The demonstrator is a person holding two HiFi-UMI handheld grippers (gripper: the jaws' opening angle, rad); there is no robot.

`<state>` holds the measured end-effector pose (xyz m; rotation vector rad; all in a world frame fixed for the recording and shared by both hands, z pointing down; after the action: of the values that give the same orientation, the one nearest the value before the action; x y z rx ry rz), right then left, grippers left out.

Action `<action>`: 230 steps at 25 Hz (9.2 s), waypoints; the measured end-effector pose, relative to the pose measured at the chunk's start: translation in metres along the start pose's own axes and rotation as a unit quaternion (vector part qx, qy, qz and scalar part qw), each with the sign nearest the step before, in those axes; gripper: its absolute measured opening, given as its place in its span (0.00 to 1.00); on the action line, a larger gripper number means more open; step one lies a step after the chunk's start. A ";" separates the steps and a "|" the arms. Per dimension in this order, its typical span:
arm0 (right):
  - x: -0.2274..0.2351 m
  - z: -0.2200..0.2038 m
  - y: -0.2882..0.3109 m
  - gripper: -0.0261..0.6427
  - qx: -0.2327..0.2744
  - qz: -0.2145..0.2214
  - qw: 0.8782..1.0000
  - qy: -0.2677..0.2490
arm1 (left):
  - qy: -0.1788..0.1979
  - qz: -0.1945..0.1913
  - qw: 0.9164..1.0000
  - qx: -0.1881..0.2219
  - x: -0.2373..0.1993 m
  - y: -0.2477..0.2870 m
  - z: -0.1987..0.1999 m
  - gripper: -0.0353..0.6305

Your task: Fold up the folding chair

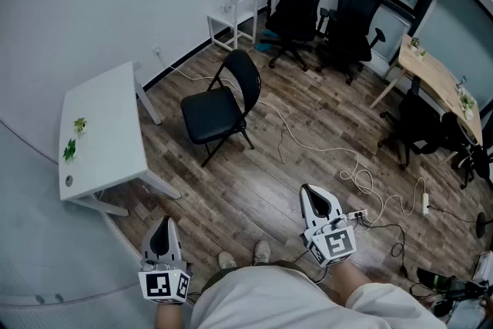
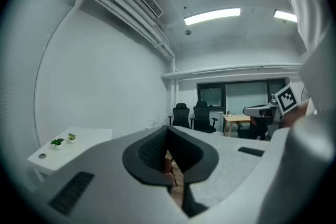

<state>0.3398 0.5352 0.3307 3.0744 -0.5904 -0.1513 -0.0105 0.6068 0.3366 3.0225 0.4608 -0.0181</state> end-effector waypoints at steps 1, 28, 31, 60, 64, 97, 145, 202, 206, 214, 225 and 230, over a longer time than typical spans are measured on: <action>-0.001 0.001 0.000 0.06 0.000 0.002 1.000 -0.002 | 0.000 0.001 1.000 0.001 0.000 0.000 0.001 0.06; 0.004 0.027 0.017 0.56 0.067 0.034 0.997 0.004 | -0.011 -0.011 0.999 0.028 0.010 0.024 0.007 0.58; 0.014 0.029 0.018 0.57 0.078 0.022 0.997 -0.003 | -0.009 -0.006 1.000 0.028 0.012 0.029 0.007 0.61; 0.056 0.004 0.211 0.56 0.050 0.044 0.997 -0.025 | -0.032 -0.008 0.999 0.012 -0.070 0.217 -0.009 0.60; 0.051 0.003 0.282 0.56 0.023 0.032 0.999 -0.032 | -0.046 -0.020 0.999 0.002 -0.124 0.270 -0.012 0.60; 0.171 -0.170 0.794 0.53 -0.174 0.055 0.979 -0.095 | -0.173 0.014 0.962 -0.212 -0.341 0.616 -0.226 0.60; 0.183 -0.402 0.997 0.32 -0.595 0.166 0.784 0.061 | -0.506 -0.094 0.763 -0.392 -0.420 0.734 -0.696 0.62; 0.069 -0.235 0.990 0.24 -0.651 0.156 0.741 0.050 | -0.506 -0.128 0.762 -0.384 -0.260 0.800 -0.416 0.61; 0.070 -0.230 0.991 0.25 -0.650 0.150 0.743 0.050 | -0.493 -0.127 0.766 -0.392 -0.242 0.813 -0.402 0.61; 0.082 -0.218 0.989 0.28 -0.650 0.144 0.744 0.058 | -0.491 -0.166 0.758 -0.396 -0.185 0.851 -0.362 0.61; 0.097 -0.211 0.986 0.31 -0.648 0.142 0.745 0.068 | -0.501 -0.216 0.731 -0.409 -0.118 0.899 -0.334 0.59; 0.089 -0.214 0.966 0.30 -0.646 0.177 0.742 0.025 | -0.521 -0.259 0.701 -0.413 -0.083 0.901 -0.336 0.59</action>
<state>0.0860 -0.3975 0.5604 1.5763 -0.6407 -0.3017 0.1784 -0.2461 0.7464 1.5200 0.8224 -1.1239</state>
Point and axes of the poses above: the fingertips, and each gripper's own axes: y forward along the fingers, x to its right, z out of its top, the point moved 5 cm from there along -y, backward along the fingers, and after that the axes turned 7 degrees about -z, right-handed, at the moved point
